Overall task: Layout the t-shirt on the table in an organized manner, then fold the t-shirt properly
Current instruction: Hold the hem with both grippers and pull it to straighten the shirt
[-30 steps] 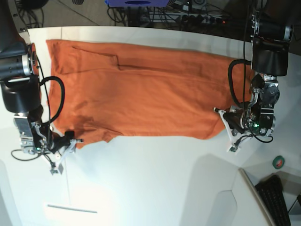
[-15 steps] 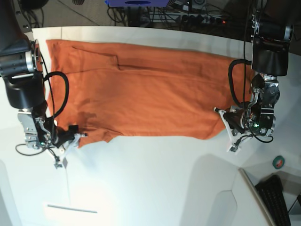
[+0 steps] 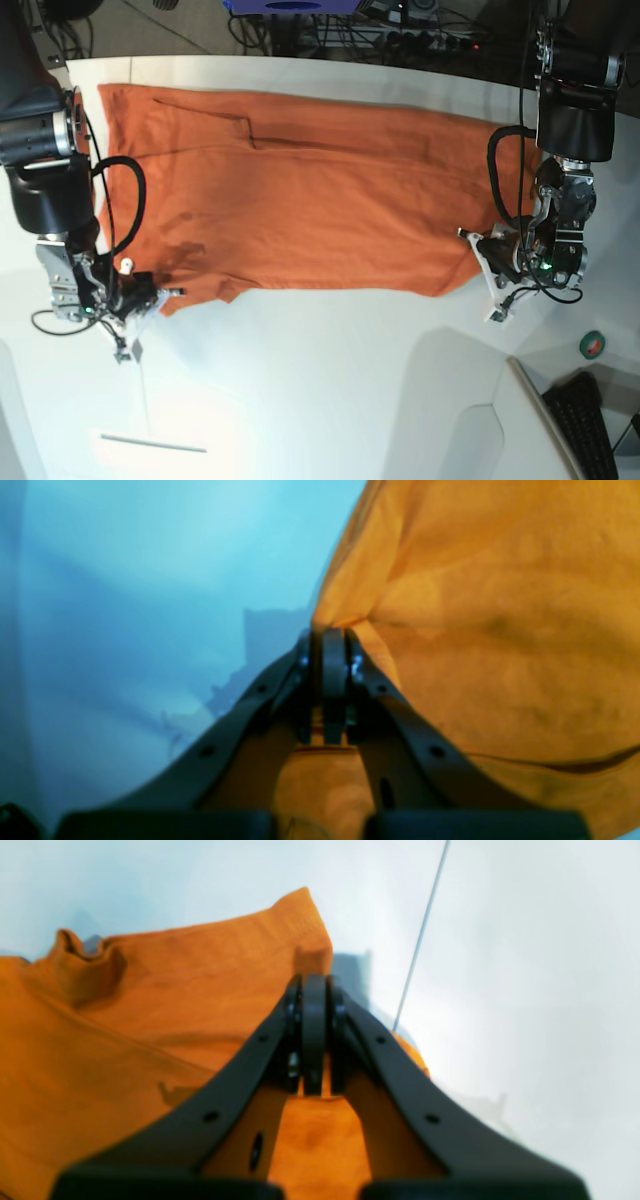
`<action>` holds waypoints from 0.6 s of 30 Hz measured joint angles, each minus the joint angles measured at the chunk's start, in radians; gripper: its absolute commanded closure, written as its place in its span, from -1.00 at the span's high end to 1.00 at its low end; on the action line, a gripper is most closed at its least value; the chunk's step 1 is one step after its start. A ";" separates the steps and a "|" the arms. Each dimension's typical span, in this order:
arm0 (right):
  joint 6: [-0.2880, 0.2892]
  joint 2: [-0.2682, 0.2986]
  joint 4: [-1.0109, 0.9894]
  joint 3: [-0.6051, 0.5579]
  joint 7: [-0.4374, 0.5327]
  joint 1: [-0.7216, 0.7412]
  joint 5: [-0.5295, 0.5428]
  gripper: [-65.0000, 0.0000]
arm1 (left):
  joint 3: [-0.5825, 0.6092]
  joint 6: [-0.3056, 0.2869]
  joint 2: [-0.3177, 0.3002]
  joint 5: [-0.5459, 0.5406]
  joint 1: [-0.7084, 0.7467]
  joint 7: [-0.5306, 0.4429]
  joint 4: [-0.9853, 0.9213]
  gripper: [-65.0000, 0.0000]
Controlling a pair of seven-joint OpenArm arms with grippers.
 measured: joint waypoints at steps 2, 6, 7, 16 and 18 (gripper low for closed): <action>-0.008 0.000 0.068 0.000 -0.048 -0.013 -0.004 -1.00 | 0.000 0.000 0.000 0.000 -0.002 0.000 0.000 -1.00; -0.010 -0.001 0.220 0.000 -0.086 -0.044 0.002 -1.00 | 0.000 0.000 -0.002 0.000 -0.008 0.000 0.000 -1.00; -0.010 -0.003 0.241 0.000 -0.100 -0.047 0.005 -1.00 | 0.000 0.000 -0.003 0.000 -0.008 0.000 0.000 -1.00; -0.010 0.005 0.362 0.000 -0.137 -0.106 -0.003 -1.00 | 0.004 0.000 -0.004 0.003 -0.008 0.000 0.000 -1.00; -0.010 0.006 0.361 0.000 -0.137 -0.106 -0.003 -1.00 | 0.010 -0.001 -0.018 0.000 -0.008 -0.002 0.000 -1.00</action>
